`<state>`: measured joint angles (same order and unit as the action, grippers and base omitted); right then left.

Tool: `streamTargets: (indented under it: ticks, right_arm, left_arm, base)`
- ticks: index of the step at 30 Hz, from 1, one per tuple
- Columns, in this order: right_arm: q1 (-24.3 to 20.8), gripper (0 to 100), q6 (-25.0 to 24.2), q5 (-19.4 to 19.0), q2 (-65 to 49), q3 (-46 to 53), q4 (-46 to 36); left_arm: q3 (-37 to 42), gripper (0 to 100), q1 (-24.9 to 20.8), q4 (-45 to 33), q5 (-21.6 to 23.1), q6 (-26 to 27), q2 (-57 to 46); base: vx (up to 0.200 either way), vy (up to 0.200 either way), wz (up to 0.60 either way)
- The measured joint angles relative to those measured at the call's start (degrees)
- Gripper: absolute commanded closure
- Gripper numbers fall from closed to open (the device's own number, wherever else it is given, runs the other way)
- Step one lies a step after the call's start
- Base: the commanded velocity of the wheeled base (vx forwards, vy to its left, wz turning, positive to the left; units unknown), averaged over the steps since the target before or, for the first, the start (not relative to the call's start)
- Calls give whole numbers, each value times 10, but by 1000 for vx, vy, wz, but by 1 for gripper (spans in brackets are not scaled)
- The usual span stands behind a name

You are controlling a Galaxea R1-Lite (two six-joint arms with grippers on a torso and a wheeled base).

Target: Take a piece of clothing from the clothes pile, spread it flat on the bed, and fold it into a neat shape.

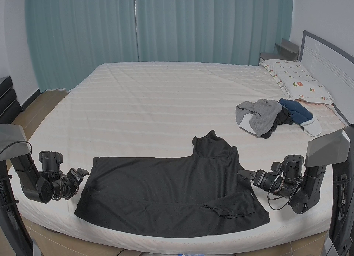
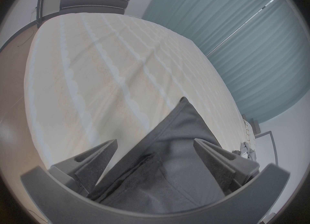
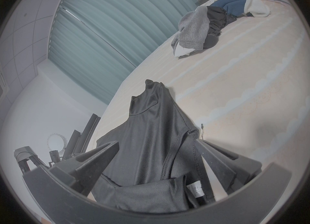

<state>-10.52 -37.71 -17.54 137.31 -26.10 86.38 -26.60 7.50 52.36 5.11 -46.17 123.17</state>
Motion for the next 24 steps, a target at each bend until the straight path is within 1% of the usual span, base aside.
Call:
streamTargets:
  ticks: [18, 24]
  right_arm:
    - [0, 0, 0, 0, 0, 0, 0]
    - [0, 0, 0, 0, -1, 0, 0]
  left_arm:
    - [-7, 0, -5, -1, -1, -1, -2]
    - [-9, 0, -4, -1, -1, -1, -2]
  base:
    - [0, 0, 0]
    - [0, 200, 0]
